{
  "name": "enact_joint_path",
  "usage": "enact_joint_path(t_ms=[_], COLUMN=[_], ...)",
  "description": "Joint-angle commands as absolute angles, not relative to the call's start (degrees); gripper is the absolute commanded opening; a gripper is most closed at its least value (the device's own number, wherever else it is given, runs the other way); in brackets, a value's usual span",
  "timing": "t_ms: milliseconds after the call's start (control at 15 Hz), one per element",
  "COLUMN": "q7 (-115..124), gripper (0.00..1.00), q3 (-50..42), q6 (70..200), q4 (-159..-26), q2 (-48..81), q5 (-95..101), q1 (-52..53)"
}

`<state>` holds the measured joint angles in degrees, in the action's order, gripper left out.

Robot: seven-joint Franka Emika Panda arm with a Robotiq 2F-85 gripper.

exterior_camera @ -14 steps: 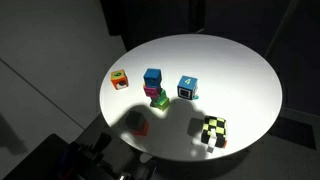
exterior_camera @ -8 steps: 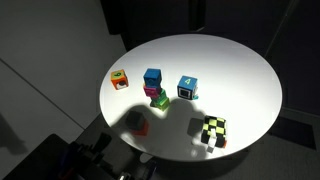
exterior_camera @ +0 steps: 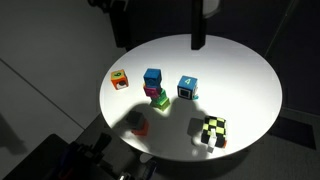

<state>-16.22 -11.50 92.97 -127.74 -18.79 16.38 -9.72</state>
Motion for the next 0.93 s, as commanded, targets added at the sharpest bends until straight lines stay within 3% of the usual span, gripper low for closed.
enact_joint_path(t_ms=[0,867], q7=[-15.96,-14.28], gripper=[1.0,1.0], q3=[-11.82,-10.1], q6=[95.7,116.5], q4=[-127.21,-127.46], q2=[-15.55,-4.23], q5=[16.71,15.48], q1=[-9.28,-8.33])
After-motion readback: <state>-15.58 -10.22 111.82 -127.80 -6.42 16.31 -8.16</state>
